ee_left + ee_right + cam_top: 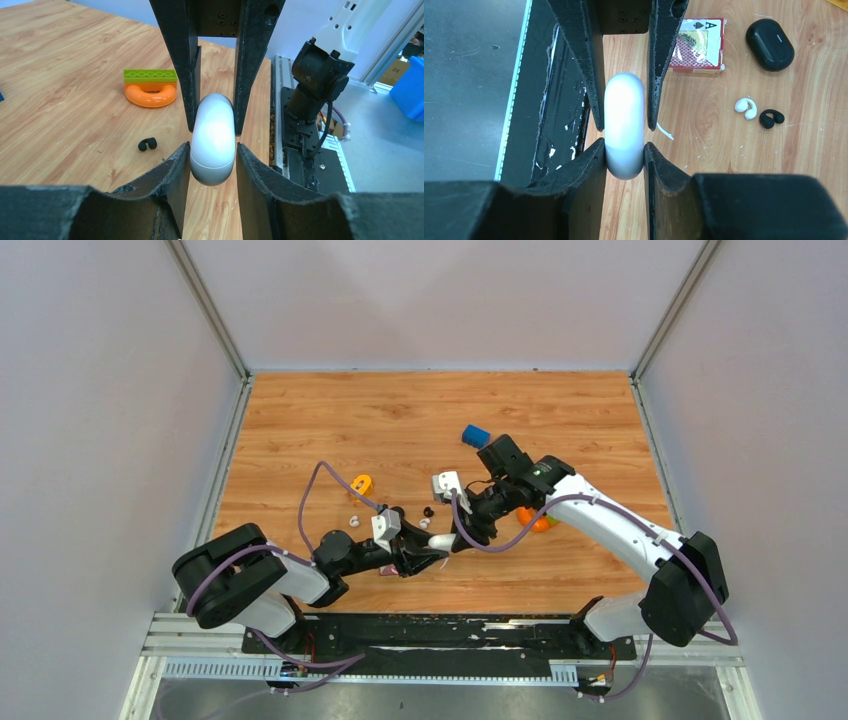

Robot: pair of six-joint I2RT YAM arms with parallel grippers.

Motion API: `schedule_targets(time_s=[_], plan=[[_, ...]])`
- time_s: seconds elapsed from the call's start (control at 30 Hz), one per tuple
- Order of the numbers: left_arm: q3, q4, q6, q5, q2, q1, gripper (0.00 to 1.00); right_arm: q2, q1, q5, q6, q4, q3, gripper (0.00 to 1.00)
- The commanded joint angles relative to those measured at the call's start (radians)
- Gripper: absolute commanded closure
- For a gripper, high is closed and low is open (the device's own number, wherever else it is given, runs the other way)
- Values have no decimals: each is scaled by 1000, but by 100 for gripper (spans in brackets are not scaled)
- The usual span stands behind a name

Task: Insert the wireless bluetooth earbuds into the charging case
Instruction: Open the charging case.

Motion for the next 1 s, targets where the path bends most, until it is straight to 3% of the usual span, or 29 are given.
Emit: schedule_targets(time_s=[0.0,0.97], plan=[[6,113,-3,-13,-11,0,54,-36,2,1,-19,16,30,87],[12,106,-6,-10,3,5,53,-49,-10,-21,-37,-4,31,87]])
